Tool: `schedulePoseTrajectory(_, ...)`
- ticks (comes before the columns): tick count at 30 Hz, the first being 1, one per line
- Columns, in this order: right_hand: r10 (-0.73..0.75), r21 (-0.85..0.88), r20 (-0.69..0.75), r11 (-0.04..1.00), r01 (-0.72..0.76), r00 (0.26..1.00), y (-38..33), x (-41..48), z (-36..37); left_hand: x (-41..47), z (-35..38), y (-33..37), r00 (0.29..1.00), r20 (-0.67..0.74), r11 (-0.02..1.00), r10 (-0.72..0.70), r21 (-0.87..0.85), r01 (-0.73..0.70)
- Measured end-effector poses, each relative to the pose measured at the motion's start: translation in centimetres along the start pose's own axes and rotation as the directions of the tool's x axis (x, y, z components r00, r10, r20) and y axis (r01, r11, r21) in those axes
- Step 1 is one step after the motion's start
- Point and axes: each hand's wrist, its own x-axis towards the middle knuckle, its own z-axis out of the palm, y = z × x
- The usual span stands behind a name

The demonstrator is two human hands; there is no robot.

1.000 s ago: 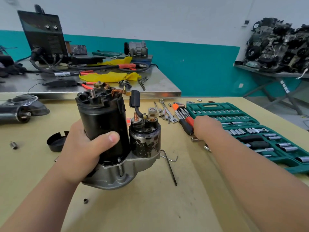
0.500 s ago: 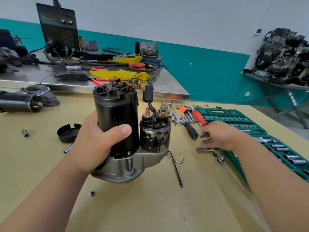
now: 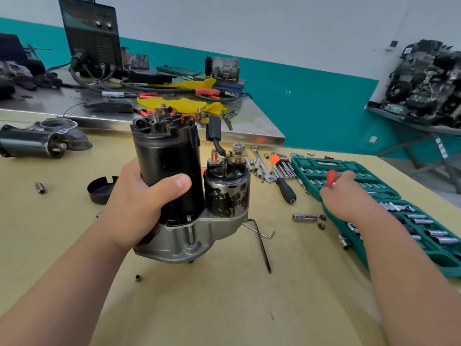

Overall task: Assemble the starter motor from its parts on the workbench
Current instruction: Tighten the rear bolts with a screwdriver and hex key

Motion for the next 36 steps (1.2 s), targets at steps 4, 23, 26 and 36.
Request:
schedulePoseTrajectory(4,-0.092,0.073,-0.063,0.993,0.096,0.994,-0.3,-0.3,0.1,0.1,0.1,0.1,1.0,0.0,1.0,0.003,0.004,-0.003)
schedulePoseTrajectory(23,-0.875,0.503,0.17,0.472,0.724,0.453,-11.9,-9.2,-8.1,0.1,0.5,0.5,0.999,0.029,0.998,-0.031,0.048,0.03)
schedulePoseTrajectory(26,-0.876,0.491,0.176,0.474,0.731,0.449,-12.7,-9.6,-8.5,0.1,0.3,0.2,0.999,-0.004,0.997,-0.047,0.058,0.047)
schedulePoseTrajectory(36,-0.871,0.499,0.158,0.478,0.723,0.466,-14.9,-11.3,-7.7,0.0,-0.3,0.1,0.993,-0.046,0.994,-0.11,0.002,0.11)
